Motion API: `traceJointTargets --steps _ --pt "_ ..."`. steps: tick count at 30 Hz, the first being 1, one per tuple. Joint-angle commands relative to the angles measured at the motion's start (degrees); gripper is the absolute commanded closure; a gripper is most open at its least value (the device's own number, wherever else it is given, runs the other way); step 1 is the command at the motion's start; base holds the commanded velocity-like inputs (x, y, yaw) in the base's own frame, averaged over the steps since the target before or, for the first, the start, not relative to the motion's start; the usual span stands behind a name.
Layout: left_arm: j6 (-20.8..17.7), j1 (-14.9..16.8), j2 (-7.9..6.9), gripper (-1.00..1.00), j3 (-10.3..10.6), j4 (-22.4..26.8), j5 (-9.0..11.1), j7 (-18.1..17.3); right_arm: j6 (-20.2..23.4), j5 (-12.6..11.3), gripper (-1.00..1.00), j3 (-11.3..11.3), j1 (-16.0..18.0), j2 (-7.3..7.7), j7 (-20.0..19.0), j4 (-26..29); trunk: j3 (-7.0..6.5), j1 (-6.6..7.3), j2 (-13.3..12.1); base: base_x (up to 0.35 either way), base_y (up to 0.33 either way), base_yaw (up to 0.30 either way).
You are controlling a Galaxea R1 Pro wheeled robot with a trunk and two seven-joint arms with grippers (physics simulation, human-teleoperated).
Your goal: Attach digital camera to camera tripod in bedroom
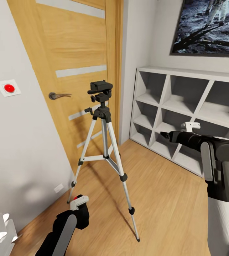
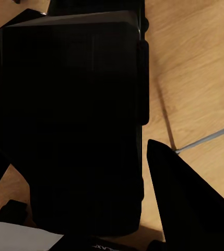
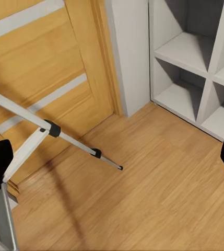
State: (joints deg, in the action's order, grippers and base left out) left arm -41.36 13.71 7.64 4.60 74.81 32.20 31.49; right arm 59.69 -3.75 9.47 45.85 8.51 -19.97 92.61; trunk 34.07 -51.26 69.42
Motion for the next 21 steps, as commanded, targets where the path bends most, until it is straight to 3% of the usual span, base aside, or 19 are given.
traceJointTargets --steps 1,15,21 --pt "-0.1 0.0 0.00 1.00 0.0 0.1 0.5 0.5 0.3 -0.4 -1.00 0.0 0.0 0.01 0.1 0.0 -0.23 0.22 -0.4 0.000 0.000 0.000" --pt "0.0 0.1 -0.10 1.00 -0.2 0.1 0.7 0.5 0.3 0.3 -1.00 0.1 -0.1 -0.10 1.6 0.0 -4.08 3.30 -6.0 0.000 0.000 0.000" --pt "3.0 0.1 -0.15 1.00 -0.3 0.1 0.6 0.8 0.3 0.3 -1.00 0.0 -0.1 -0.08 1.6 0.0 -5.73 4.62 -8.4 0.000 0.000 0.000"
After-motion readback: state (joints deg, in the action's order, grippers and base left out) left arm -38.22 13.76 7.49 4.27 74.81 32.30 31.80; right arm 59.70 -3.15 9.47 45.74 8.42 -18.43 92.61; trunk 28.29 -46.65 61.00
